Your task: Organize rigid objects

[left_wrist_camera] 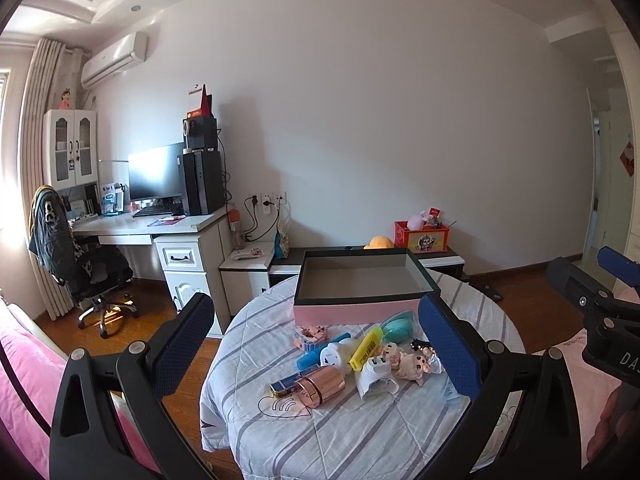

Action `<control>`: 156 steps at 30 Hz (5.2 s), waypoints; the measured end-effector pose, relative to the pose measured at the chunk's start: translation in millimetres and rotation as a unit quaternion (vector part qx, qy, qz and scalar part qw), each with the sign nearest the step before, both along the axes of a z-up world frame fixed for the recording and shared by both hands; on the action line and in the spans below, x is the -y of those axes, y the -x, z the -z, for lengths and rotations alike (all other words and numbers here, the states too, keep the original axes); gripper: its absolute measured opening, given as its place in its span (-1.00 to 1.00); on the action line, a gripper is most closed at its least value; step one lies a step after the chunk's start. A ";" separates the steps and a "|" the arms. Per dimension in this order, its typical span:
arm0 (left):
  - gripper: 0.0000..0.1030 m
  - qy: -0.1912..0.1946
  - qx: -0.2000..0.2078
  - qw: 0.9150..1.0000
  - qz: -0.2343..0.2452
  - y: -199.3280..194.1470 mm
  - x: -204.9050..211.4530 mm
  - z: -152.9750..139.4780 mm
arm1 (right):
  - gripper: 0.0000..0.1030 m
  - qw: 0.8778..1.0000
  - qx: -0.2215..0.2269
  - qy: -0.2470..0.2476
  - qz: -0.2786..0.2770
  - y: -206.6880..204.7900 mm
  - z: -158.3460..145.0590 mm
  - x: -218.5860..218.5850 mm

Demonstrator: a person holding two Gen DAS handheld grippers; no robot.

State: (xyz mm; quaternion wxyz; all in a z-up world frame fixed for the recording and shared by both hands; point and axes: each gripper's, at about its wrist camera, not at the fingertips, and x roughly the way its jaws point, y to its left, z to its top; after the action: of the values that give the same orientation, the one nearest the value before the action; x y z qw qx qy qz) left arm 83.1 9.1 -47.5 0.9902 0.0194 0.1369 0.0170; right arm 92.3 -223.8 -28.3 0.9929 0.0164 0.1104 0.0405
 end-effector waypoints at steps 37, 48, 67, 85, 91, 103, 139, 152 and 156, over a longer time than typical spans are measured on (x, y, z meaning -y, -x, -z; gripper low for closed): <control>1.00 -0.008 -0.231 0.973 0.020 -154.5 -19.2 181.1 | 0.11 0.971 -0.236 0.001 -0.034 -141.6 178.2 11.4; 1.00 -0.011 -0.223 0.974 0.021 -155.4 -14.6 180.9 | -0.29 0.972 -0.234 0.013 -0.027 -147.4 178.8 24.7; 0.38 -0.013 -0.214 0.975 0.057 -155.7 0.5 174.0 | -0.34 0.970 -0.238 -0.002 -0.051 -174.4 187.4 30.2; 0.38 0.004 -0.150 0.980 0.132 -194.2 24.9 91.4 | -0.35 0.983 -0.155 0.013 -0.101 -193.5 110.5 10.9; 0.38 -0.020 -0.152 0.982 0.114 -272.0 31.4 70.7 | -0.35 0.977 -0.159 0.036 -0.136 -250.3 88.9 -17.6; 0.38 -0.045 -0.252 0.965 0.052 -401.4 28.6 117.5 | -0.34 0.948 -0.273 0.056 -0.153 -380.2 122.9 -58.2; 1.00 -0.026 -0.031 0.998 -0.048 -120.9 -3.6 24.2 | 1.00 0.994 -0.069 0.011 -0.083 -136.3 30.0 -31.3; 1.00 -0.019 0.024 0.999 -0.024 -28.7 5.9 5.2 | 1.00 0.998 -0.015 0.020 -0.049 -36.0 12.0 -17.9; 1.00 -0.011 0.031 0.999 -0.023 -17.4 6.2 0.4 | 1.00 0.999 -0.004 0.024 -0.044 -19.0 6.9 -17.2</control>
State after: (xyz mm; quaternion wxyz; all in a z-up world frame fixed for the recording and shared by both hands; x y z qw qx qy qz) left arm 100.5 2.9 -47.9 0.9931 0.0265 0.1066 0.0420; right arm 111.3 -206.5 -35.1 0.9898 -0.0121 0.1160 0.0815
